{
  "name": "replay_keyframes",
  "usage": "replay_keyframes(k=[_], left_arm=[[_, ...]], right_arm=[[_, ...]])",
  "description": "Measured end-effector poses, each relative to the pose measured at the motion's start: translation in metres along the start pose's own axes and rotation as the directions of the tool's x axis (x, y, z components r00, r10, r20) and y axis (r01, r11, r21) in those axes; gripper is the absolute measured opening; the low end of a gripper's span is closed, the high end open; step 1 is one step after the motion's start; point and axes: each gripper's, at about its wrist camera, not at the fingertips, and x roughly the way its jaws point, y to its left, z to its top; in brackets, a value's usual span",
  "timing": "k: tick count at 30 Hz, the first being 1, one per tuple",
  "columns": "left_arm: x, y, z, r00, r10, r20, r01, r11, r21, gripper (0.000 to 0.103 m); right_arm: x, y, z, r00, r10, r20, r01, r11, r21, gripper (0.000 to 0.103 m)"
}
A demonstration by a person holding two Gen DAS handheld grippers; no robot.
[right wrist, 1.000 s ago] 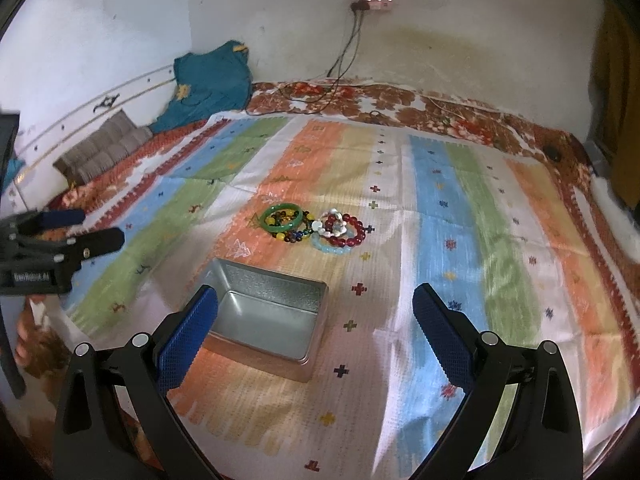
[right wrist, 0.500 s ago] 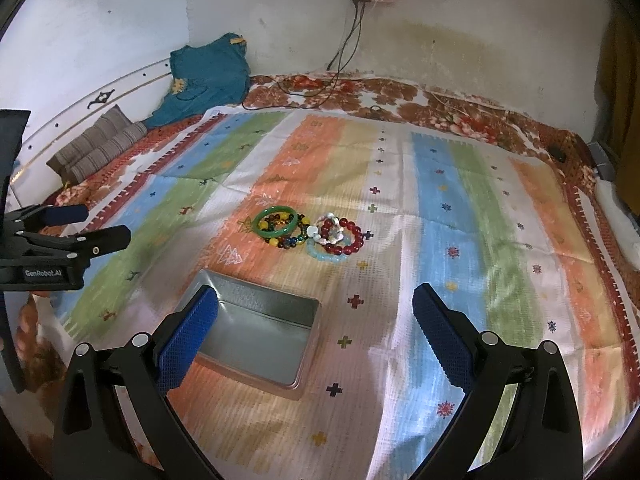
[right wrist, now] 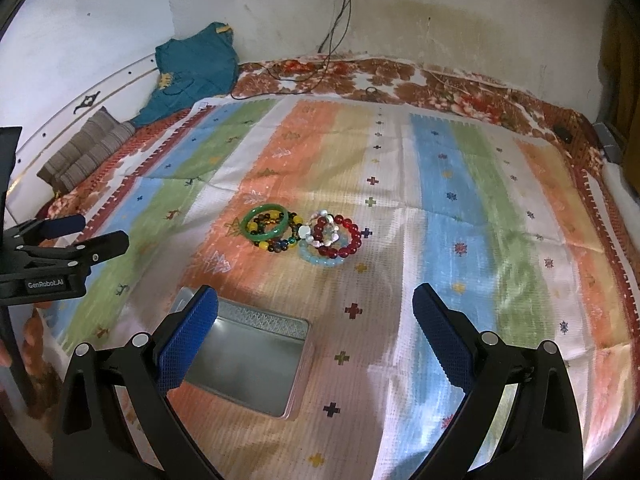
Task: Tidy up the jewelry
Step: 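Move both tools forward past the tin toward the bracelet cluster, then grasp the green jade bangle with the left tool while the right grasps the white bead bracelet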
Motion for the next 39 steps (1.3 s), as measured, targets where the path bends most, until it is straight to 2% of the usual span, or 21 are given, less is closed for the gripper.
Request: replay_keyframes(k=[17,28,39], left_arm=[[0.032,-0.003,0.02,0.999,-0.012,-0.033,0.013,1.0,0.008,0.097],[0.078,0.002,0.03,0.995,0.011,-0.097,-0.012,1.0,-0.001,0.097],[0.101,0.003,0.04,0.994,0.008,-0.107,-0.009,1.0,-0.002,0.097]], right_arm=[[0.035,-0.002,0.02,0.999,-0.009,-0.053,0.009,1.0,0.004,0.099],[0.069,-0.007,0.023,0.993,-0.027,-0.114,0.027,1.0,-0.002,0.099],[0.093,-0.008,0.032,0.989,-0.02,-0.15,0.021,1.0,0.005,0.099]])
